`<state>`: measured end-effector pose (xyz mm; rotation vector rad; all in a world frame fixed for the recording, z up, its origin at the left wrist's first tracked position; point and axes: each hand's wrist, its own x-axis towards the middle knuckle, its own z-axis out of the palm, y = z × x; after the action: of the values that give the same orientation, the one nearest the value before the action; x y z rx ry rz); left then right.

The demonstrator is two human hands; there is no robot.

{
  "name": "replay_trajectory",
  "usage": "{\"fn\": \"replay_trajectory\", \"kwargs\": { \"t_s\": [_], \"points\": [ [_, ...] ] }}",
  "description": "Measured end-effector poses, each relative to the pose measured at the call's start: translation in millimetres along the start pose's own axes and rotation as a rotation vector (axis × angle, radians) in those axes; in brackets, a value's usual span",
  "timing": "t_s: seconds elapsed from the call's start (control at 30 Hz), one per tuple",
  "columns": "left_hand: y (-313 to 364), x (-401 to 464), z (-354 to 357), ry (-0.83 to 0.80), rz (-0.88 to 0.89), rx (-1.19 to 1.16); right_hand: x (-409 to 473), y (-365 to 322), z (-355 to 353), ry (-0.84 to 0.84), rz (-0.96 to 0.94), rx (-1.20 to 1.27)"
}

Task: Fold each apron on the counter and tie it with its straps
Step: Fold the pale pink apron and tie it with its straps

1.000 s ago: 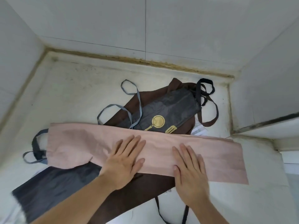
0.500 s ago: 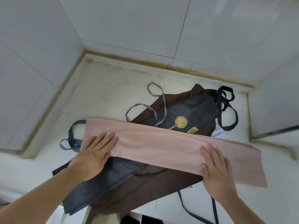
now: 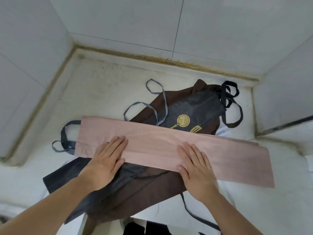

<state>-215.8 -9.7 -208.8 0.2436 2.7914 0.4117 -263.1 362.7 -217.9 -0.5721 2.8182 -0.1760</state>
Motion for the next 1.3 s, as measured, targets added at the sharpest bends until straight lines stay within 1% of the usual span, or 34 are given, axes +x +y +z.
{"fn": "replay_trajectory", "kwargs": {
  "t_s": [0.1,0.13,0.2,0.27,0.33,0.5,0.63,0.7,0.8,0.83,0.9,0.93,1.0,1.07,1.13,1.17,1.2,1.23,1.27,1.3],
  "points": [
    [-19.2,-12.5,-19.3,0.104,-0.037,-0.118,3.2,-5.2,-0.9,-0.002,0.018,0.021],
    [-21.4,-13.8,-24.0,0.144,-0.036,-0.105,3.5,-5.8,-0.1,-0.006,0.022,0.021],
    [-22.7,-15.7,-30.9,0.171,-0.009,-0.018,3.3,-5.1,0.2,-0.013,0.025,0.004],
    [-24.9,-17.1,-31.4,0.184,0.042,0.116,3.4,-4.3,0.4,-0.001,0.023,0.008],
    [-29.3,-18.2,-29.3,0.185,0.040,0.202,3.3,-5.6,0.7,0.017,0.011,0.010],
    [-38.7,-10.1,-34.2,0.125,-0.017,0.248,2.9,-4.9,2.3,0.029,0.017,0.007],
    [-46.7,-15.4,-45.5,0.049,-0.093,0.185,3.2,-4.5,1.3,0.016,0.011,0.015],
    [-39.4,-12.9,-48.9,0.081,-0.162,0.156,4.0,-5.4,0.4,0.013,0.013,0.016],
    [-7.8,-2.5,-38.2,0.188,-0.126,0.050,3.5,-7.5,0.5,0.006,0.023,0.021],
    [1.0,0.2,-31.4,0.185,-0.158,-0.007,3.5,-7.4,0.7,0.003,0.021,0.023],
    [5.3,2.0,-19.0,0.122,-0.296,-0.036,3.3,-4.7,-0.2,-0.016,0.007,0.023],
    [0.7,1.7,-16.3,0.114,-0.334,-0.025,3.3,-3.5,-0.6,-0.023,-0.004,0.022],
    [-11.7,4.8,-20.5,0.091,-0.359,-0.085,4.2,-1.3,-0.9,-0.031,-0.009,0.025],
    [-19.5,10.0,-33.2,-0.030,-0.401,-0.152,3.7,-2.7,-3.1,-0.052,-0.004,0.036],
    [-15.3,16.5,-44.6,-0.120,-0.466,-0.136,2.6,-7.8,-6.9,-0.040,0.003,0.050],
    [-5.3,21.6,-47.0,-0.103,-0.474,-0.119,2.9,-11.3,-10.4,-0.034,0.013,0.061],
    [10.2,26.1,-47.3,-0.047,-0.451,-0.124,3.3,-16.5,-13.8,-0.028,0.024,0.072],
    [29.3,31.7,-45.2,0.013,-0.386,-0.161,4.1,-22.0,-16.2,-0.008,0.029,0.085],
    [52.4,36.5,-41.6,0.036,-0.302,-0.210,3.5,-26.6,-17.1,0.006,0.031,0.095],
    [76.9,43.7,-33.5,0.012,-0.225,-0.249,2.1,-26.0,-17.0,0.005,0.025,0.103]
  ]
}}
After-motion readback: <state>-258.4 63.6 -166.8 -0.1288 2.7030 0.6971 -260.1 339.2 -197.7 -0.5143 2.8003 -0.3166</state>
